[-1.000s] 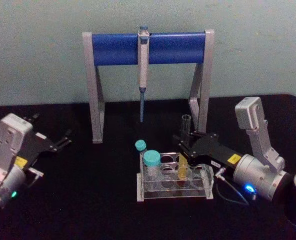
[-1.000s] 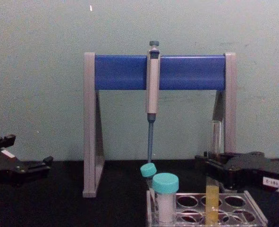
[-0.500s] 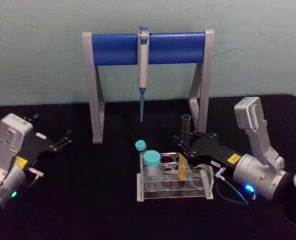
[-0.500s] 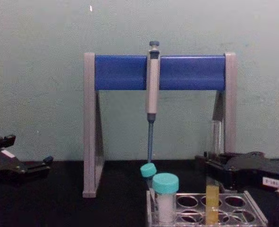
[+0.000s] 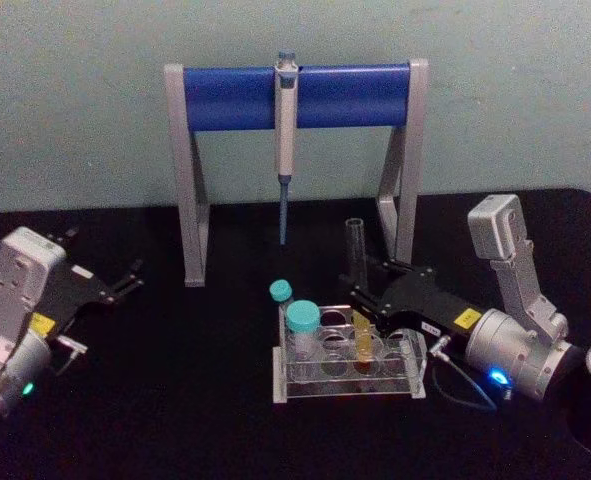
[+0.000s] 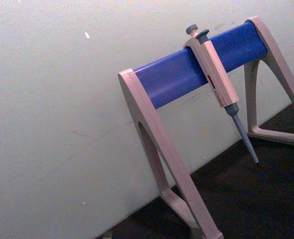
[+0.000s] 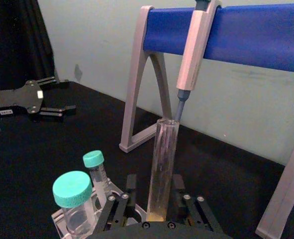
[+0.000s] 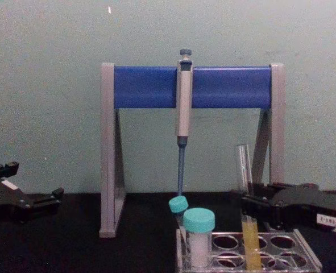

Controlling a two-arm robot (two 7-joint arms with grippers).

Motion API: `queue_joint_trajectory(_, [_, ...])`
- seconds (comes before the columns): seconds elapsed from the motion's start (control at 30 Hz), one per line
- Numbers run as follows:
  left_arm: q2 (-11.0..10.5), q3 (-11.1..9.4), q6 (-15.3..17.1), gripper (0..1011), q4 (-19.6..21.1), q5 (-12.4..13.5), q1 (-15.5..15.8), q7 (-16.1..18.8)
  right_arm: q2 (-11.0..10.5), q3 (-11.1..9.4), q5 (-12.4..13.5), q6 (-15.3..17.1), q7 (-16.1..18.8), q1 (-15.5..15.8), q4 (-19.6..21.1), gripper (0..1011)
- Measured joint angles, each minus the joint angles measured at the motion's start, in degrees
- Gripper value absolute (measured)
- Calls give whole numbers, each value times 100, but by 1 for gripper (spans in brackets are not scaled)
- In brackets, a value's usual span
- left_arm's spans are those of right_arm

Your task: Pick up the test tube from the test tube rack, shake it, then place it back into the test tube rack.

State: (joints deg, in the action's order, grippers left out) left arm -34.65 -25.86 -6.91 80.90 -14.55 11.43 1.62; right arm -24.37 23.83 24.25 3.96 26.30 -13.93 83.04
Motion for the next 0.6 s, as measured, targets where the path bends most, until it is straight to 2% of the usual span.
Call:
queue_joint_trajectory(0.07, [0, 0, 0, 1010, 0, 0, 0, 0, 0, 0, 0, 0, 0, 0, 0, 479])
queue_joint_trajectory(0.1, [0, 0, 0, 1010, 0, 0, 0, 0, 0, 0, 1, -1, 0, 0, 0, 542])
queue_joint_trajectory(0.4, [0, 0, 0, 1010, 0, 0, 0, 0, 1, 0, 4, -4, 0, 0, 0, 794])
queue_joint_trajectory(0.43, [0, 0, 0, 1010, 0, 0, 0, 0, 1, 0, 5, -5, 0, 0, 0, 847])
queue_joint_trajectory(0.6, [0, 0, 0, 1010, 0, 0, 0, 0, 0, 0, 7, -7, 0, 0, 0, 962])
